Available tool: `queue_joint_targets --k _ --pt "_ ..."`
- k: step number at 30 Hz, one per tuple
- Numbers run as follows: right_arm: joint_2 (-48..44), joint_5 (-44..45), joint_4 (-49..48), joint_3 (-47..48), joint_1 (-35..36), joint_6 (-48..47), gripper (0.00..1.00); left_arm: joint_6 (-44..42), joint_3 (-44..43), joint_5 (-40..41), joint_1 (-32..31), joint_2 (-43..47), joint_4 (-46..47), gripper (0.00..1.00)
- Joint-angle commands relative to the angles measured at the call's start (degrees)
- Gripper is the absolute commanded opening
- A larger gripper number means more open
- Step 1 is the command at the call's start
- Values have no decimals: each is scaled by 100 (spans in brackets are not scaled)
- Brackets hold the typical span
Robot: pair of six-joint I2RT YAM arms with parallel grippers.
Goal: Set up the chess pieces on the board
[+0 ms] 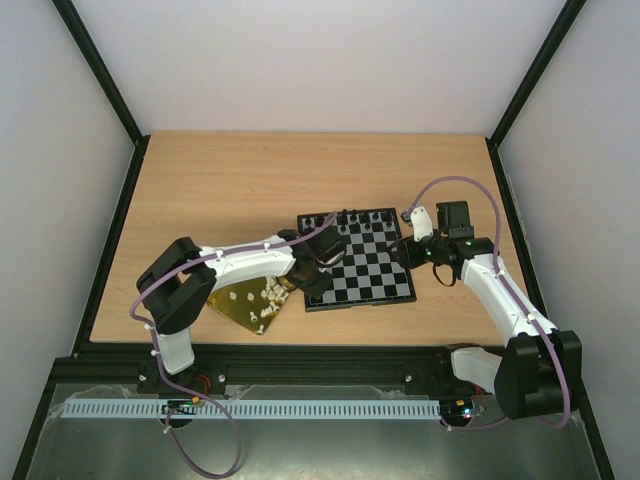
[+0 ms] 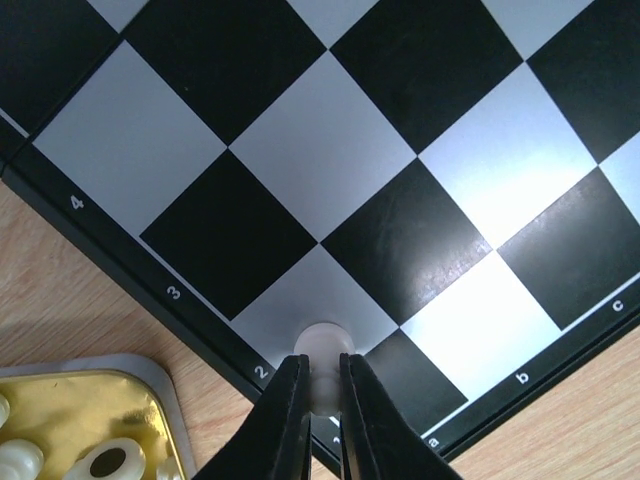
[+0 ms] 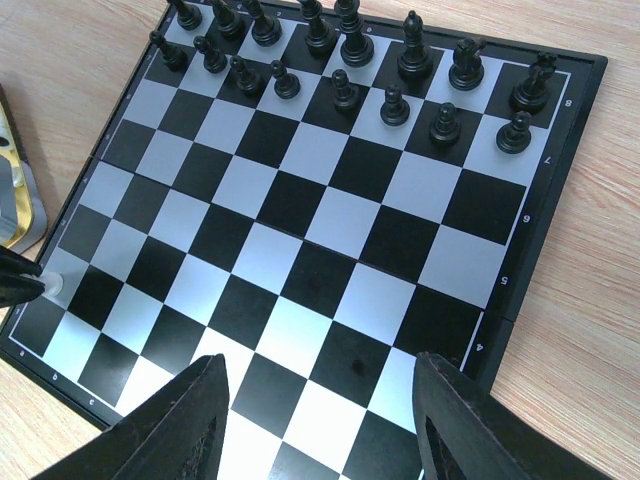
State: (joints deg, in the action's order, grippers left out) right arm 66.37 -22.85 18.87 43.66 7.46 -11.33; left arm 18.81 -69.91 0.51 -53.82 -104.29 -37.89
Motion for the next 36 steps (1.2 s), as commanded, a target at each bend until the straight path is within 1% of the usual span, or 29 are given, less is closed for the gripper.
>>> queue_joint_targets --k 1,5,6,8,9,14,18,23,27,31,33,36 --pt "52 -42 20 11 -34 -23 53 86 -179 63 11 -176 -49 3" --pt "52 -66 43 11 -32 -31 53 96 -182 66 36 -217 -94 4" --pt "52 -66 44 11 -28 -35 53 101 -174 68 43 -207 -102 6" --pt "47 -78 46 9 -28 -36 53 118 -172 75 54 -183 -120 17" --pt "51 -79 40 11 -31 -36 54 122 -172 72 56 -162 -122 20" --pt "47 -119 60 11 -28 -56 54 191 -236 169 60 9 -152 25" --pt "28 -137 59 -7 -31 -48 54 359 -227 292 59 484 -216 27" --pt "7 -156 14 -41 -30 -75 54 965 274 737 137 1385 -308 31" --pt "105 -196 23 -12 -26 -142 54 1596 1061 765 574 2293 -295 32" --pt "20 -176 36 -22 -34 -191 54 1758 1857 525 1237 3020 -254 32" --pt "-73 -196 45 -48 -36 -203 54 1703 2054 470 1457 3200 -271 32" --pt "-177 -325 63 -68 -36 -244 54 1651 2172 519 1605 3154 -312 31"
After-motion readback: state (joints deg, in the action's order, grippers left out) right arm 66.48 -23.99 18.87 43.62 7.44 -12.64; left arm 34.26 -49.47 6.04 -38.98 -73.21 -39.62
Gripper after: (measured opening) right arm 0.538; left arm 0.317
